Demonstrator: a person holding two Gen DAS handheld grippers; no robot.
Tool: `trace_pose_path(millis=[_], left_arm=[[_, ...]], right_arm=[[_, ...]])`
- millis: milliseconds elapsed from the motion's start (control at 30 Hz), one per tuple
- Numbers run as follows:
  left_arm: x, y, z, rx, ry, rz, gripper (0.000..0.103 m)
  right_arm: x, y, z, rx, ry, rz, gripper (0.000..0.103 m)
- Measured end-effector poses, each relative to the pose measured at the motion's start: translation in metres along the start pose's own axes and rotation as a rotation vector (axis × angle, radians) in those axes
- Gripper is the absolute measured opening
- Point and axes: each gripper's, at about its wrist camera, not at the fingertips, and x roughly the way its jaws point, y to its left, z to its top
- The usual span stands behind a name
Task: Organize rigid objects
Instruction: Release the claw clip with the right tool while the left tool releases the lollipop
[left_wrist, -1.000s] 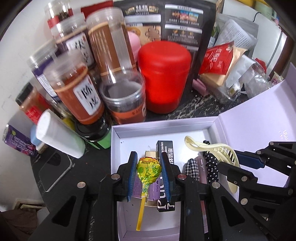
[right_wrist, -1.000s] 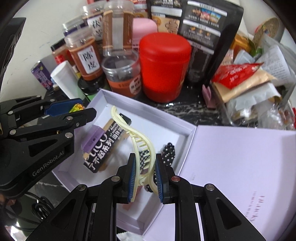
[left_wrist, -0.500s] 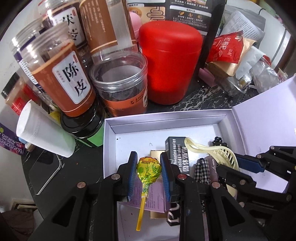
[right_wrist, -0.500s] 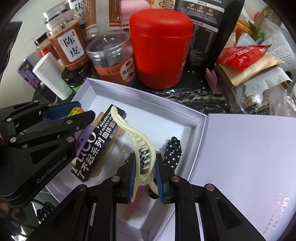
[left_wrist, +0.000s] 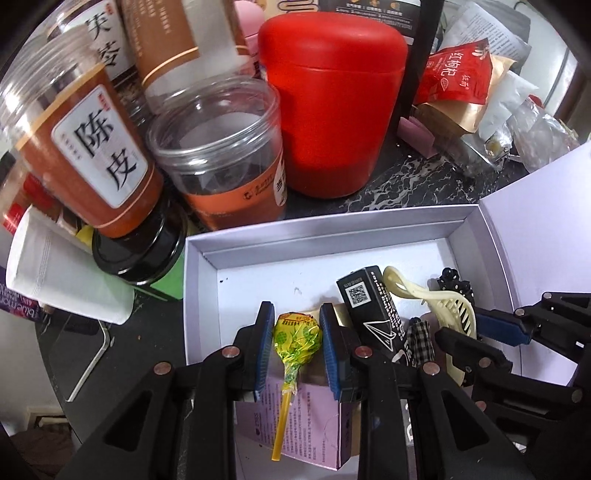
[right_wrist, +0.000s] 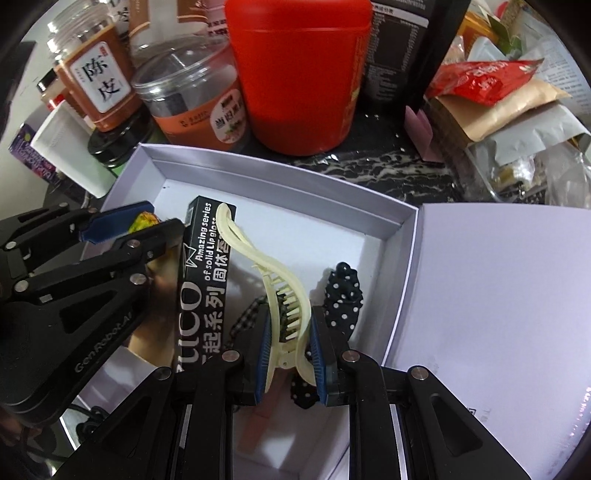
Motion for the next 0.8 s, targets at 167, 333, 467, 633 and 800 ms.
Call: trace_pose_path(millis=[167,333,467,633,800], left_arm=[[0.000,-0.006,0.002,0.022,-0.011,0.020,0.025],[0.000,-0.008,0.003,0.044,-0.023,0.041,0.025],[-0.001,-0.009,0.005,0.057,-0.032,0.053,0.025],[-0.006,-0.010,0.008,0.065,-0.051,0.061,0.025],[-0.009,-0.010,0.010,0.061,-0.045,0.031,0.025]], right_arm=[[0.008,-0.001,0.000,0.017,0.014,-0.006,0.020],[0.018,-0.006,0.005,0.032,0.026,-0.006,0.021],[0.021,-0.006,0.005,0.028,0.028,-0.006,0.021],[0.021,-0.008,0.005,0.043,0.024,0.014,0.021],[0.015,-0.010,0.005,0.039,0.018,0.018,0.021]])
